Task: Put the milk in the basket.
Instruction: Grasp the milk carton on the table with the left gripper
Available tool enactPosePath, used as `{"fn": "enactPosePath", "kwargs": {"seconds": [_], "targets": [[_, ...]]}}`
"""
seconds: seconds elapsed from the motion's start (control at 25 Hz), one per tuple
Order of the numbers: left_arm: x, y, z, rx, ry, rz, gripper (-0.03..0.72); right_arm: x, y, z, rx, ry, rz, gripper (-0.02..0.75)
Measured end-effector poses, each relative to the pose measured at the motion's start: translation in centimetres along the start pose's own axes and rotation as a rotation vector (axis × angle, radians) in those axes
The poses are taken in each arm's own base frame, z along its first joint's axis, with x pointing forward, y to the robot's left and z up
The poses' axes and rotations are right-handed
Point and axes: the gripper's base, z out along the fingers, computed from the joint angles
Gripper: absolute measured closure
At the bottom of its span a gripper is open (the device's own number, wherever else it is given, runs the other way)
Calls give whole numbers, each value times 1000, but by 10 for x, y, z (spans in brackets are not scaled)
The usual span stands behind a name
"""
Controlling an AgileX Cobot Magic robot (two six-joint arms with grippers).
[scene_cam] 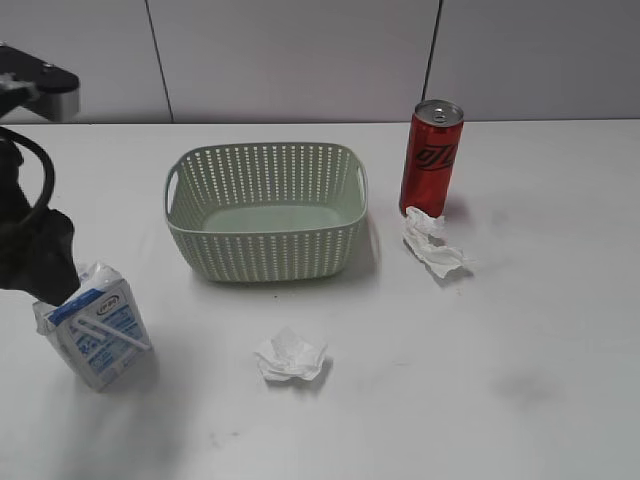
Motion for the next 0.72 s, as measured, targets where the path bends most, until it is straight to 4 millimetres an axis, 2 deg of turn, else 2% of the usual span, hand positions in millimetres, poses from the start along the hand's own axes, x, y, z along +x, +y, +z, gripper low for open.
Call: {"fn": "enactPosePath", "kwargs": {"seconds": [0.24, 0.72], "targets": [[-21, 2, 27, -1, 86, 35, 27, 0, 0, 0, 0, 0, 0, 150], [-38, 11, 81, 4, 160, 33, 43, 0, 0, 0, 0, 0, 0, 150]]}}
